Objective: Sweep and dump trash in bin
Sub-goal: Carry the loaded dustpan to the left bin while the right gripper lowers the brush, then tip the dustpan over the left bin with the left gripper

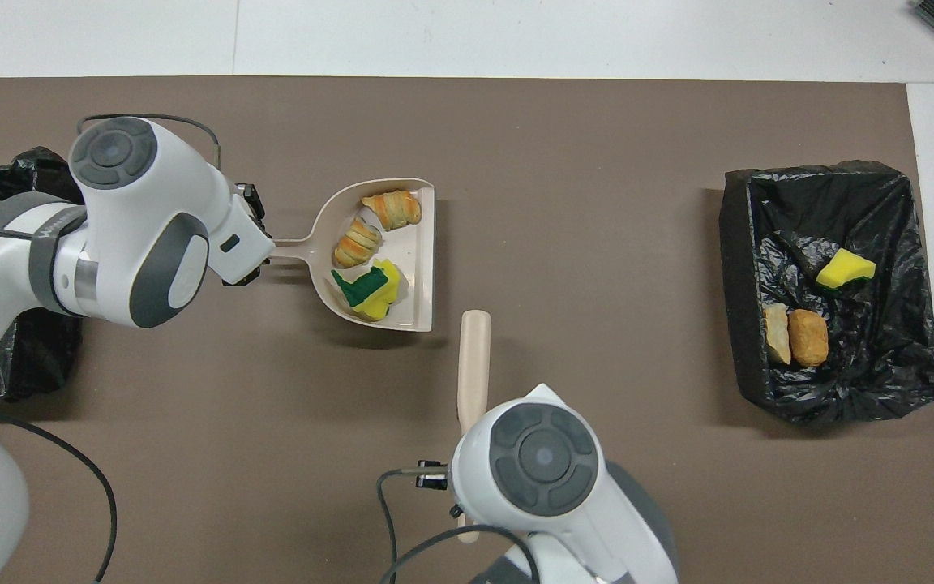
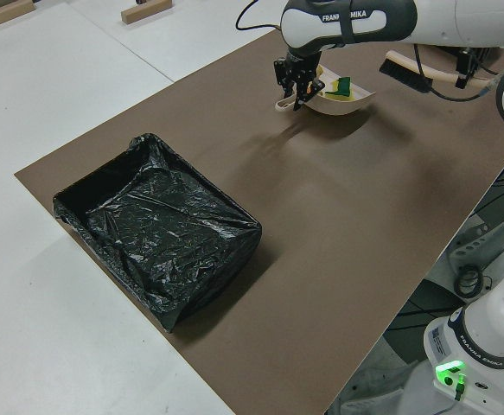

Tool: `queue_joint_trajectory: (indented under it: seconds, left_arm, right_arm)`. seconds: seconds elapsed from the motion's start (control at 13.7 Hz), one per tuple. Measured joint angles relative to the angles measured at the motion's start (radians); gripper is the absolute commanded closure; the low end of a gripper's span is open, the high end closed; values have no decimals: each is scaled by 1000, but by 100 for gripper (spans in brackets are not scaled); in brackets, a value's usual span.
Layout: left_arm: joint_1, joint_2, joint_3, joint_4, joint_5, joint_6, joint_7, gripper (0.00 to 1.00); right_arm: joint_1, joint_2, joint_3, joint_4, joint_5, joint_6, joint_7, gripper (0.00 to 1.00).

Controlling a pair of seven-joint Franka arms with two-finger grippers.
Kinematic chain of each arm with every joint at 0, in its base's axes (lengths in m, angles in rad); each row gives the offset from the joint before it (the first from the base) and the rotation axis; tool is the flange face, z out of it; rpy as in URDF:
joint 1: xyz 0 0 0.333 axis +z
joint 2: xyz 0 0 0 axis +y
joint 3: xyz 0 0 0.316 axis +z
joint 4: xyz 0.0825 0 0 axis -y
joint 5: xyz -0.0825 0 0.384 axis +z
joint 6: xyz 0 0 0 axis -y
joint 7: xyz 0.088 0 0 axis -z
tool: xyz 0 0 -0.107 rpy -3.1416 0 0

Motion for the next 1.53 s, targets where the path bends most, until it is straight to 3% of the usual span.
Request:
queue_joint_trajectory:
  seconds: [0.44, 0.73, 0.88, 1.24, 1.53]
  left_arm:
    - [8, -1, 177, 73, -87, -56, 199, 100]
    - [8, -5, 303, 175, -87, -207, 262, 100]
    - [10, -6, 386, 203, -87, -238, 339, 100]
    - [62, -7, 517, 259, -87, -262, 595, 100]
    - [95, -7, 621, 273, -87, -202, 762, 100]
  right_arm:
    - [206, 10, 3, -28, -30, 43, 181, 100]
    - [317, 129, 4, -43, -106, 213, 320, 100]
    - [330, 176, 4, -41, -114, 262, 336, 100]
    - [347, 195, 2, -38, -115, 275, 336, 100]
    - [353, 212, 1, -38, -117, 291, 330, 100]
